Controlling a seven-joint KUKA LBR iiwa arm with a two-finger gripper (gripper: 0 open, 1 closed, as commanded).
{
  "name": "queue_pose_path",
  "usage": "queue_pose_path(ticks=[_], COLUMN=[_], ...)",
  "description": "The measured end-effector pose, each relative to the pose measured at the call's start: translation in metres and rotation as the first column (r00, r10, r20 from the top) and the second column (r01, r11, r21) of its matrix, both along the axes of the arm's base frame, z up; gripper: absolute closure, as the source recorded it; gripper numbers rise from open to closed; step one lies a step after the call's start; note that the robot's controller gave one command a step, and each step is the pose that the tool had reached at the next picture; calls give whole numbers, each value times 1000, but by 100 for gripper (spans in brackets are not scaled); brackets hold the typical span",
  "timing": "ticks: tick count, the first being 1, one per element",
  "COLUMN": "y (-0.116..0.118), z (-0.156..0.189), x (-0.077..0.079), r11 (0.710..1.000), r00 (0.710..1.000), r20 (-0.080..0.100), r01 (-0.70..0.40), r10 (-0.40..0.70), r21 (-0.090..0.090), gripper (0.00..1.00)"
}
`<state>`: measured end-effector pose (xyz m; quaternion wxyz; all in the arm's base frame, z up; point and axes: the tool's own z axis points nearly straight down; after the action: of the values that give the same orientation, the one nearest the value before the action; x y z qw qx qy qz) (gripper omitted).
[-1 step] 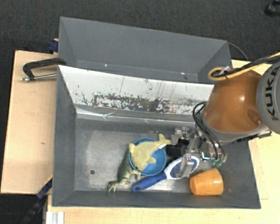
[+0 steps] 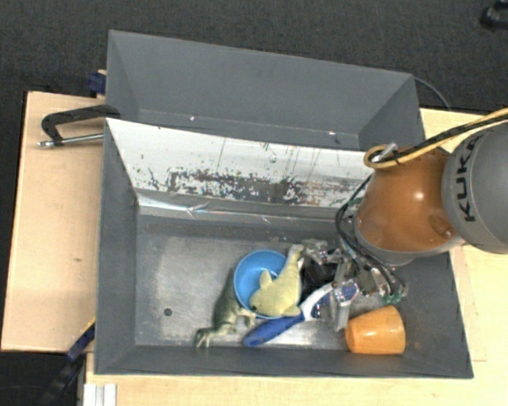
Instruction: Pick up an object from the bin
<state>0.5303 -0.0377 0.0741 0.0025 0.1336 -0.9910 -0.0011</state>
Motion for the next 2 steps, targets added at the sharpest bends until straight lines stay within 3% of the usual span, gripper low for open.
queue_pose_path(ticks=[1, 2], y=[0, -12], z=[3, 2], x=[2, 43], r11=[1000, 992], r00=[1000, 992], r20=[5, 3], r01=[-2, 125], r10=[2, -125], r21=[-2, 0], gripper=[100, 100])
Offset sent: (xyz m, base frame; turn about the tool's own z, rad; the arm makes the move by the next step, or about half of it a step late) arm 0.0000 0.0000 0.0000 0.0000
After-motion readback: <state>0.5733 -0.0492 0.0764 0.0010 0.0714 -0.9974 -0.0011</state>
